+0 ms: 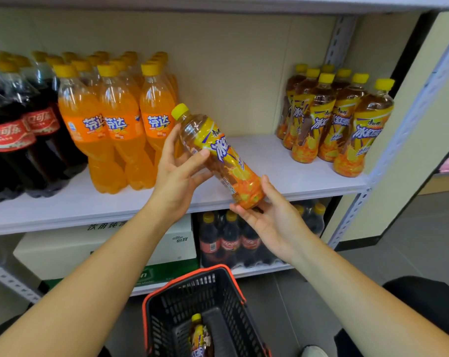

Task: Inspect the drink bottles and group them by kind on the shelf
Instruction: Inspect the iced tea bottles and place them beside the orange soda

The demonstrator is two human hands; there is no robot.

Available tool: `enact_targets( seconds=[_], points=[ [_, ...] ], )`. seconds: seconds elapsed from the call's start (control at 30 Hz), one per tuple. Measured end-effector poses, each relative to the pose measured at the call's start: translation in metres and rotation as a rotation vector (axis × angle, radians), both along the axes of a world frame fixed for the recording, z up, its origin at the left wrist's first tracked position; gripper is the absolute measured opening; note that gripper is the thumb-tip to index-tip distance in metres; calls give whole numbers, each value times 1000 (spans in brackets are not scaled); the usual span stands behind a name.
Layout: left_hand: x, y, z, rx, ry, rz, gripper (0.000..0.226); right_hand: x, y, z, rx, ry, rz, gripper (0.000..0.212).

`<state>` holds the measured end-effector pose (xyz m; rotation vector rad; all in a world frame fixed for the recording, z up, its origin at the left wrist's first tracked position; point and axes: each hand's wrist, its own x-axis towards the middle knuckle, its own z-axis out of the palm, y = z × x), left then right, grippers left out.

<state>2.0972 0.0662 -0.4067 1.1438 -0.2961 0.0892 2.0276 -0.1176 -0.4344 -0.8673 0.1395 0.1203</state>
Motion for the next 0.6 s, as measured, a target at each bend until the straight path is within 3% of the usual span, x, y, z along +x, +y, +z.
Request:
enact_targets(
  seconds=[0.1, 0.17, 0.27, 0.4, 0.6],
  points=[
    [-3, -2, 0, 37, -25, 84, 74, 0, 1, 1, -23, -91, 15, 62],
    [-4, -1, 2, 59, -38, 86, 69, -1, 1, 0, -37, -94, 35, 55],
    [1, 4, 4, 63, -26, 27, 61, -1, 3, -2, -26, -37, 42, 51],
    [-1, 5, -1, 21, -34, -77, 74, -1, 3, -2, -79, 84, 54, 65],
    [-9, 0, 3, -10, -46, 27, 74, -2, 5, 7, 67, -36, 101, 49]
  ],
)
